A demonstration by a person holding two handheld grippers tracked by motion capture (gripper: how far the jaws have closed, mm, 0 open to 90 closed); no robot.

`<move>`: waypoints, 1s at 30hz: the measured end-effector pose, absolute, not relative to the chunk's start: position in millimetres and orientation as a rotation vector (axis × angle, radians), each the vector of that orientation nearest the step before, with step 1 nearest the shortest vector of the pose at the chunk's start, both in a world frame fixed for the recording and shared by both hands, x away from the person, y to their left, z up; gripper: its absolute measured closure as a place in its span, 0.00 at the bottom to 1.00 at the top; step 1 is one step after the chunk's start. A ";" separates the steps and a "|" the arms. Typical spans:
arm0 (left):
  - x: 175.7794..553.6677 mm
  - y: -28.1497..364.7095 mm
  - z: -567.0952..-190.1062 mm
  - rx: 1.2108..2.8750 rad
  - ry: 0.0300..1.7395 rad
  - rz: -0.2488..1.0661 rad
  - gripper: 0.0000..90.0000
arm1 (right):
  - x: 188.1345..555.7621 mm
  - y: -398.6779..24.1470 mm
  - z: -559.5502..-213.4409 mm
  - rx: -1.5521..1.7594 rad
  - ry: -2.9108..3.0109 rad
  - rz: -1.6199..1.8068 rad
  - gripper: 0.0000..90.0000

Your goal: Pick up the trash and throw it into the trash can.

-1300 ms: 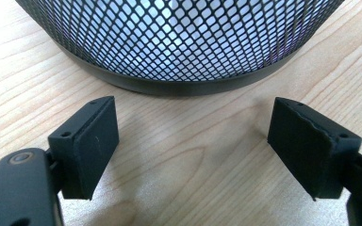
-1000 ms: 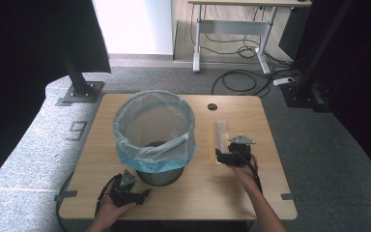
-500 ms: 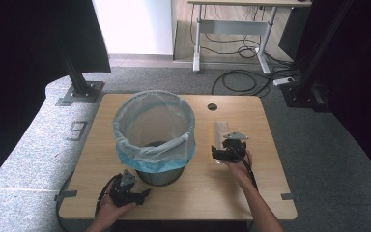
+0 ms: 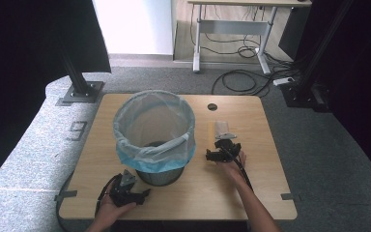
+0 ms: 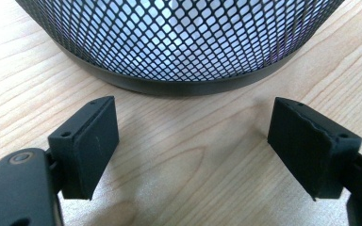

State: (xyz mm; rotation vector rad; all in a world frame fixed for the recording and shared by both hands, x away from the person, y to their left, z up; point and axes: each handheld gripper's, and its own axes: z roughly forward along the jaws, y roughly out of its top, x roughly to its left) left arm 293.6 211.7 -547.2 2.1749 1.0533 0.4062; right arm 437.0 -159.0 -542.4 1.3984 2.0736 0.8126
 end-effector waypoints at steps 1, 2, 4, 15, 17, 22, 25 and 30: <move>293.6 211.7 -547.3 2.175 1.053 0.406 0.19 | 438.3 -157.2 -546.8 1.400 2.088 0.786 0.07; 293.6 211.7 -547.3 2.175 1.053 0.406 0.19 | 438.3 -157.2 -546.8 1.400 2.088 0.786 0.07; 293.6 211.7 -547.3 2.175 1.053 0.406 0.19 | 438.7 -158.6 -547.9 1.423 2.079 0.787 0.11; 293.6 211.7 -547.3 2.175 1.053 0.406 0.19 | 437.3 -168.9 -543.2 1.501 2.084 0.837 0.49; 293.6 211.7 -547.2 2.176 1.053 0.406 0.19 | 436.6 -168.1 -541.4 1.498 2.095 0.832 0.62; 293.6 211.7 -547.3 2.175 1.053 0.406 0.19 | 436.7 -172.6 -539.9 1.481 2.124 0.841 0.82; 293.6 211.7 -547.3 2.175 1.053 0.407 0.19 | 436.5 -174.8 -539.7 1.476 2.139 0.852 0.89; 293.6 211.7 -547.2 2.175 1.053 0.407 0.19 | 437.7 -184.2 -540.2 1.497 2.168 0.938 0.97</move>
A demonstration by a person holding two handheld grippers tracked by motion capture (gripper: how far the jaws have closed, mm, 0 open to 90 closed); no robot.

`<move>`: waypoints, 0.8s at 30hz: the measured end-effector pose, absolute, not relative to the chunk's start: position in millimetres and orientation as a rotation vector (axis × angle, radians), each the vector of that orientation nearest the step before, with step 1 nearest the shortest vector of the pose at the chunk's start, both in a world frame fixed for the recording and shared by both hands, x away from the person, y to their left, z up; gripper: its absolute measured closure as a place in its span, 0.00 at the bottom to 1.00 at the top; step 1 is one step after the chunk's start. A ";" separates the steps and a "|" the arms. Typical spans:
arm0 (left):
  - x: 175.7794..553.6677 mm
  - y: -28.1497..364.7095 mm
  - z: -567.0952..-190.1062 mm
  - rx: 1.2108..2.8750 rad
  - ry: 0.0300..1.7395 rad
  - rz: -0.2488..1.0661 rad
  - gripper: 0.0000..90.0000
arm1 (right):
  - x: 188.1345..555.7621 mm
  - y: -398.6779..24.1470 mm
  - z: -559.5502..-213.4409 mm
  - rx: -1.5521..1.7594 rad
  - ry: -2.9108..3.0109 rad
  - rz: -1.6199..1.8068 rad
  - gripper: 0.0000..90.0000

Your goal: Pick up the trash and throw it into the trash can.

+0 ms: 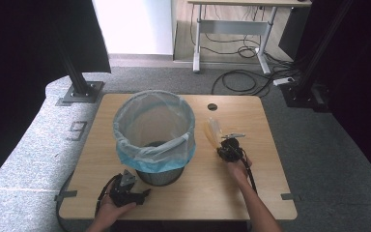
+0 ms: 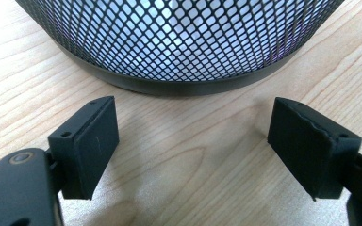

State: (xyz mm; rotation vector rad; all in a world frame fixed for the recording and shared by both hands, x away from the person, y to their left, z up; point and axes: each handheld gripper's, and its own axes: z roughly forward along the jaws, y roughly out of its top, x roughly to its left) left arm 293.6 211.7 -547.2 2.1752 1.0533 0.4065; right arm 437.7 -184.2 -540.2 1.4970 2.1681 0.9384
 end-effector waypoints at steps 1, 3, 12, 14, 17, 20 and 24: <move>293.6 211.7 -547.2 2.175 1.053 0.407 0.19 | 437.5 -186.3 -540.7 1.502 2.161 0.959 0.97; 293.7 211.7 -547.2 2.175 1.053 0.407 0.19 | 436.8 -191.8 -537.7 1.490 2.151 1.016 0.98; 293.6 211.7 -547.3 2.175 1.054 0.406 0.19 | 428.3 -201.2 -516.7 1.462 2.086 1.205 0.98; 293.6 211.7 -547.3 2.175 1.053 0.406 0.19 | 425.3 -204.0 -511.0 1.454 2.071 1.241 0.98; 293.6 211.7 -547.2 2.175 1.053 0.406 0.19 | 421.4 -208.4 -503.3 1.442 2.041 1.291 0.98; 293.6 211.7 -547.2 2.175 1.053 0.406 0.19 | 415.6 -215.6 -493.3 1.420 2.005 1.352 0.98; 293.6 211.7 -547.2 2.175 1.053 0.406 0.19 | 408.1 -220.6 -483.0 1.387 1.977 1.405 0.98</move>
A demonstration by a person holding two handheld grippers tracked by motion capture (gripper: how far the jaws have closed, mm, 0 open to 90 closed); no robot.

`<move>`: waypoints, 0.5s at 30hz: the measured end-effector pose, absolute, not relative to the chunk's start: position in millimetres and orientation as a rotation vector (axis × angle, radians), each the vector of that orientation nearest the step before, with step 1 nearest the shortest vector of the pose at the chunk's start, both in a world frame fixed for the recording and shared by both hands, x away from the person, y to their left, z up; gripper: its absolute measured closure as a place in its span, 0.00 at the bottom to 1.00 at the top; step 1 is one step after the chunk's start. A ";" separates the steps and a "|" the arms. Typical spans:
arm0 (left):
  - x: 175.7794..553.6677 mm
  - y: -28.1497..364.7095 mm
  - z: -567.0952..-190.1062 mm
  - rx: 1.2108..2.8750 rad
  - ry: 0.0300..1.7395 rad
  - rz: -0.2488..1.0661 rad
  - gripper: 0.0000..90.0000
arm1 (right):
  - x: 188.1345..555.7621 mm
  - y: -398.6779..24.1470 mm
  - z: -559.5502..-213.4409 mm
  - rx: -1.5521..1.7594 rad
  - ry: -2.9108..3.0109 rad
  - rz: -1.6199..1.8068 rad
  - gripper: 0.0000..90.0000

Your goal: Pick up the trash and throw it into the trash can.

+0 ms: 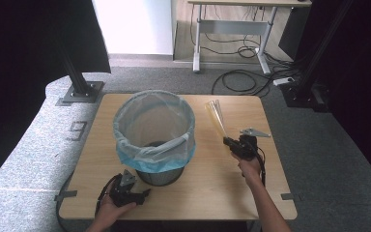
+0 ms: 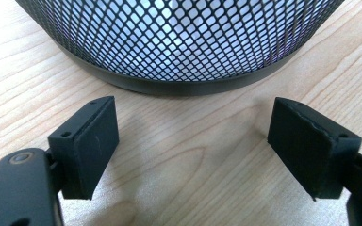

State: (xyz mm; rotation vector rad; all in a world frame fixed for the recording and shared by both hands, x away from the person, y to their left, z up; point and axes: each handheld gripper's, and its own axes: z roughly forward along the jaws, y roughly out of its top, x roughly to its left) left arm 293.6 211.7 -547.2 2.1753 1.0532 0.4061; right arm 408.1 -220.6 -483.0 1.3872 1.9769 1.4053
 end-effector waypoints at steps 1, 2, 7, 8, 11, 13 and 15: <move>293.6 211.7 -547.2 2.175 1.053 0.406 0.19 | 405.9 -221.7 -479.8 1.378 1.969 1.415 0.98; 293.6 211.7 -547.2 2.175 1.053 0.406 0.19 | 405.9 -221.7 -479.8 1.378 1.969 1.415 0.98; 293.6 211.7 -547.2 2.175 1.053 0.406 0.19 | 396.2 -227.7 -463.2 1.342 1.923 1.478 0.98; 293.6 211.7 -547.2 2.175 1.053 0.406 0.19 | 395.0 -228.2 -461.2 1.336 1.917 1.485 0.98; 293.7 211.7 -547.2 2.175 1.053 0.406 0.19 | 388.8 -228.7 -453.9 1.319 1.902 1.534 0.98; 293.7 211.7 -547.2 2.175 1.053 0.406 0.19 | 387.9 -228.1 -453.4 1.314 1.903 1.532 0.98; 293.8 211.6 -547.2 2.175 1.051 0.404 0.19 | 386.2 -226.5 -452.4 1.303 1.910 1.532 0.98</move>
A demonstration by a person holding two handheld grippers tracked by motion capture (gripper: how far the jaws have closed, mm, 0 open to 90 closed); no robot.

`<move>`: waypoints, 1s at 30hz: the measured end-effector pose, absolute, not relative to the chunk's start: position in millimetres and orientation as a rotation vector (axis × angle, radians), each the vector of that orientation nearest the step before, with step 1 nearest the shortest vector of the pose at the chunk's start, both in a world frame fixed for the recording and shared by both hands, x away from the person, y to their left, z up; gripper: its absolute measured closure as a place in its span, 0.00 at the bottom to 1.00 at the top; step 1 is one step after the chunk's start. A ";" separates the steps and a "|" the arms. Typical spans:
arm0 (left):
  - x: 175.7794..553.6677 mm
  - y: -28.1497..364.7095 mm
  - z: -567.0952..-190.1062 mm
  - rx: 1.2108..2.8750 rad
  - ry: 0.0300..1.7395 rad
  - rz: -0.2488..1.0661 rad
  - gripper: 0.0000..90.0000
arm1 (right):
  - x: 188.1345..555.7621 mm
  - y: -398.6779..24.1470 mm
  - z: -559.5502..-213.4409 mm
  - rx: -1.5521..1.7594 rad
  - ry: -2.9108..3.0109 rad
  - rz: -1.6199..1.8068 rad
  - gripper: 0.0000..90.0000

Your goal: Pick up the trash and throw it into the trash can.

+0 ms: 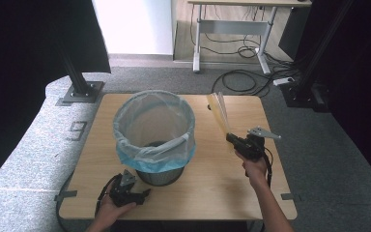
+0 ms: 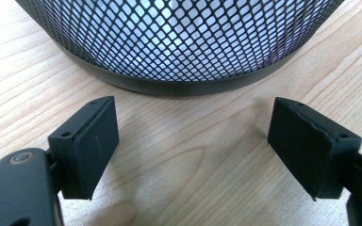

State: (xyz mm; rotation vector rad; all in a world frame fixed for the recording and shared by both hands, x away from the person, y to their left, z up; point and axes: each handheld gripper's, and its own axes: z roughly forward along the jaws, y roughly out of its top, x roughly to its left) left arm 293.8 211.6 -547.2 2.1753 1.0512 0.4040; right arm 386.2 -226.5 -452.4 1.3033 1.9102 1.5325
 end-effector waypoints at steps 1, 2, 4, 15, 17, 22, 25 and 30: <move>293.9 211.6 -547.3 2.176 1.051 0.404 0.19 | 384.7 -225.3 -450.2 1.297 1.905 1.541 0.98; 294.0 211.5 -547.2 2.177 1.049 0.403 0.19 | 384.3 -225.2 -449.2 1.295 1.901 1.548 0.98; 294.2 211.5 -547.2 2.178 1.049 0.404 0.18 | 382.7 -225.2 -445.2 1.286 1.894 1.560 0.98; 294.5 211.5 -547.2 2.180 1.047 0.403 0.18 | 375.1 -226.9 -428.0 1.236 1.854 1.633 0.98; 294.6 211.3 -547.3 2.177 1.047 0.402 0.18 | 374.0 -225.5 -423.3 1.218 1.848 1.639 0.98; 294.7 211.2 -547.3 2.177 1.047 0.401 0.18 | 370.6 -223.1 -415.6 1.192 1.842 1.653 0.98; 294.7 211.2 -547.3 2.177 1.047 0.401 0.18 | 368.2 -221.2 -408.6 1.173 1.835 1.675 0.98; 294.7 211.2 -547.2 2.179 1.047 0.399 0.18 | 364.5 -218.2 -399.2 1.146 1.830 1.706 0.98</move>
